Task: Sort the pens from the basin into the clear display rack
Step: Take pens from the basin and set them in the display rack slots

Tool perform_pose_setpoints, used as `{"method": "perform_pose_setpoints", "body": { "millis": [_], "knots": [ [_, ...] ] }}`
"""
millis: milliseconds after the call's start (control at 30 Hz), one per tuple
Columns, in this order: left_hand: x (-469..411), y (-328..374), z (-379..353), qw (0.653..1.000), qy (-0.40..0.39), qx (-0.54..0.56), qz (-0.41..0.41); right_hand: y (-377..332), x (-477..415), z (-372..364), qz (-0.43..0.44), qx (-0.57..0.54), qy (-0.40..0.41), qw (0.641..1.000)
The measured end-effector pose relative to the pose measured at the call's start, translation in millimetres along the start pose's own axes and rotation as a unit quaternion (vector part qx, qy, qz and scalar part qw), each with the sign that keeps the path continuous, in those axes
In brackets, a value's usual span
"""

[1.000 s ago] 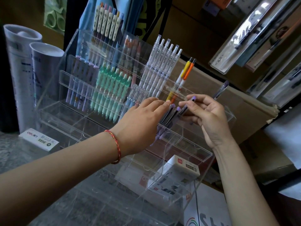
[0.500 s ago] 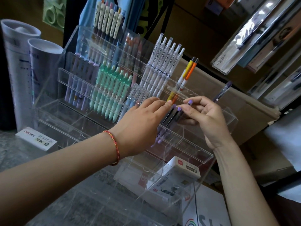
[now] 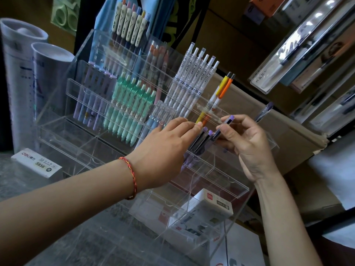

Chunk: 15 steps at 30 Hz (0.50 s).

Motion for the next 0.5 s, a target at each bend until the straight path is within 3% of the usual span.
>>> {"method": "perform_pose_setpoints", "body": {
  "millis": [267,500],
  "knots": [
    [0.0,0.2,1.1,1.000,0.000,0.006,0.002,-2.1,0.8,1.5,0.069,0.028,0.055,0.996],
    [0.8,-0.8,0.2,1.000,-0.022,0.000,0.011,-2.5,0.4,-3.2,0.019,0.011,-0.001,1.000]
  ]
}}
Point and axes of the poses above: each hand's wrist, its own x-axis away from the middle knuckle, its own z-axis out of the back of the hand, y = z × x, the point moved 5 cm from there along -x, towards the middle knuckle, and after that the axes turned 12 degrees about z, right-handed, at the moved point
